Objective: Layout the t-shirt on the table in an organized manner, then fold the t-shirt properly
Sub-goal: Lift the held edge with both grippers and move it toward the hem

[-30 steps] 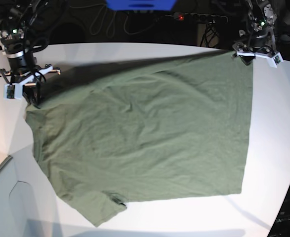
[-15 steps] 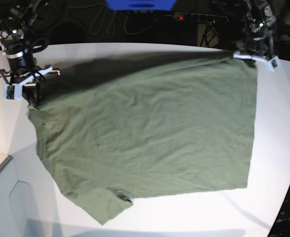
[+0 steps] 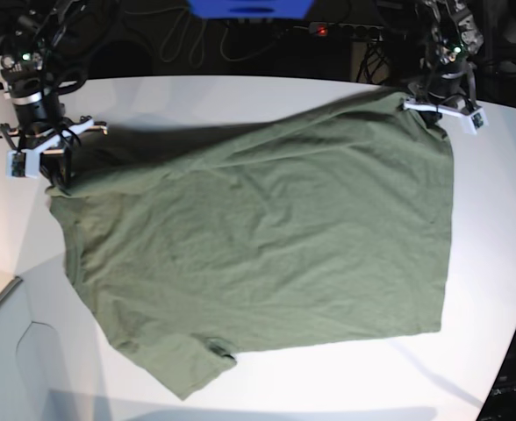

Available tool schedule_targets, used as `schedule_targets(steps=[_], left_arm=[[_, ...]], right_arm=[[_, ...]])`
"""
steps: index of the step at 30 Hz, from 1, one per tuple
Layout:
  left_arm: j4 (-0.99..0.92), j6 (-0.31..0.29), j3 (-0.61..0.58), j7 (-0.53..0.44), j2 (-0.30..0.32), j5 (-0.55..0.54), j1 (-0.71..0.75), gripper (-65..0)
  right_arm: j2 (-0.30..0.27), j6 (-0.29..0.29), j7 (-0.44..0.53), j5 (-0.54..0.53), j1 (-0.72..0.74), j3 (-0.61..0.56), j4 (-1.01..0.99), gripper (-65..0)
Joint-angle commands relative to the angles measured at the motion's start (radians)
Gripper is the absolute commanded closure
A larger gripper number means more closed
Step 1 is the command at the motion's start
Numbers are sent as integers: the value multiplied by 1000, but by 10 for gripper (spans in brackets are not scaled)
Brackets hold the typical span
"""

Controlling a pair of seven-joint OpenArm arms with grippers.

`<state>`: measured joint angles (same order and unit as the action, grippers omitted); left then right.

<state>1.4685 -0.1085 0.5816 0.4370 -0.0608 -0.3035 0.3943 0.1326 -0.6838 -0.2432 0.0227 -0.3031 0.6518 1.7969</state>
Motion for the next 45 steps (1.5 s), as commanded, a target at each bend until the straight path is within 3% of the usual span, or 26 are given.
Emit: schedule_targets(steps=[1,25,39,45], left_arm=[[21,3,1,18,3,5,18,0],[374,8,5,18,8,5,85,0],[355,11,7,19,59,13,-82,0],[260,11,7,19,97,11,-185,0]], right_arm=[[-8,-14,28,-16,3,1,16,0],[-8,-14,28,-17,3,0,17,0],[-29,-14,37,-17,134,-56,-79,0],[-90,-14,37,-17,219,-106,-170,0]])
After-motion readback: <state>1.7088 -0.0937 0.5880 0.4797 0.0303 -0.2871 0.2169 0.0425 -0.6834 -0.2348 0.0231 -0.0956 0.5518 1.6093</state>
